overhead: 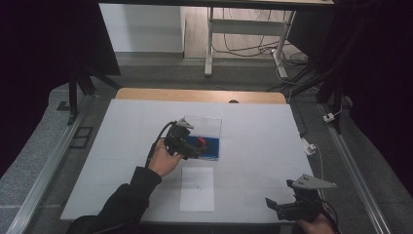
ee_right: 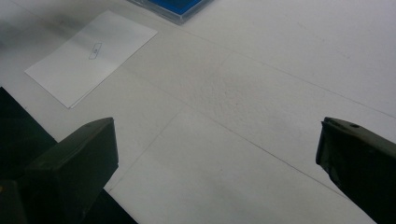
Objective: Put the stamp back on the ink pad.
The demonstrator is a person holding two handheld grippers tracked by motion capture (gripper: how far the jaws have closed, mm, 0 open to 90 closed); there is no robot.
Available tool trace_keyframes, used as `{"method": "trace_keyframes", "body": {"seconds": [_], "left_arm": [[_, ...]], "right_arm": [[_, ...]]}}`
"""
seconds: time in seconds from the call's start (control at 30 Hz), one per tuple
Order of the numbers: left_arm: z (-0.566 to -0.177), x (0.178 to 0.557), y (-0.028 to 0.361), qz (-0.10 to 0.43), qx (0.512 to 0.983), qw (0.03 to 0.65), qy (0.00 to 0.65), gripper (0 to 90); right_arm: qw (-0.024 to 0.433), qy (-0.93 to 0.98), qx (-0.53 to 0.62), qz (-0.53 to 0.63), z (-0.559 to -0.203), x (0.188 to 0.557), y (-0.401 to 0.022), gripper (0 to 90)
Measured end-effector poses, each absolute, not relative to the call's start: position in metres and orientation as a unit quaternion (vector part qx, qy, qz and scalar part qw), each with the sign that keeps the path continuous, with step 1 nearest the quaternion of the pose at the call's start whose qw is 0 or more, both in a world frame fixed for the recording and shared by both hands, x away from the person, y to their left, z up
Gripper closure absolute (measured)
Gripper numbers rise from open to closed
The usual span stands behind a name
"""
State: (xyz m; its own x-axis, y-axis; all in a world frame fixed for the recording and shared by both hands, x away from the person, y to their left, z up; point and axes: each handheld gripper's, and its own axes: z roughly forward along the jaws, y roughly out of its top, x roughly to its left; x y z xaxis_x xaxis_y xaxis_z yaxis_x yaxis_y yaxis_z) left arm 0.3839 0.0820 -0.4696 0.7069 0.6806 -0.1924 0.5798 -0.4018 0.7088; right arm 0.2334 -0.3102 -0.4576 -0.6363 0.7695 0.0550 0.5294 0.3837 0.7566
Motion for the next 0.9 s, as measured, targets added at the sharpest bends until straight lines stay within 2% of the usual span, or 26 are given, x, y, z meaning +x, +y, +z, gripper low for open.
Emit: {"method": "trace_keyframes", "body": {"seconds": [0.9], "left_arm": [[-0.453, 0.337, 0.129, 0.031, 0.83, 0.433, 0.35, 0.0]], "right_arm": [[0.154, 0.817, 0.397, 0.39, -0.457, 0.233, -0.311, 0.0]]}}
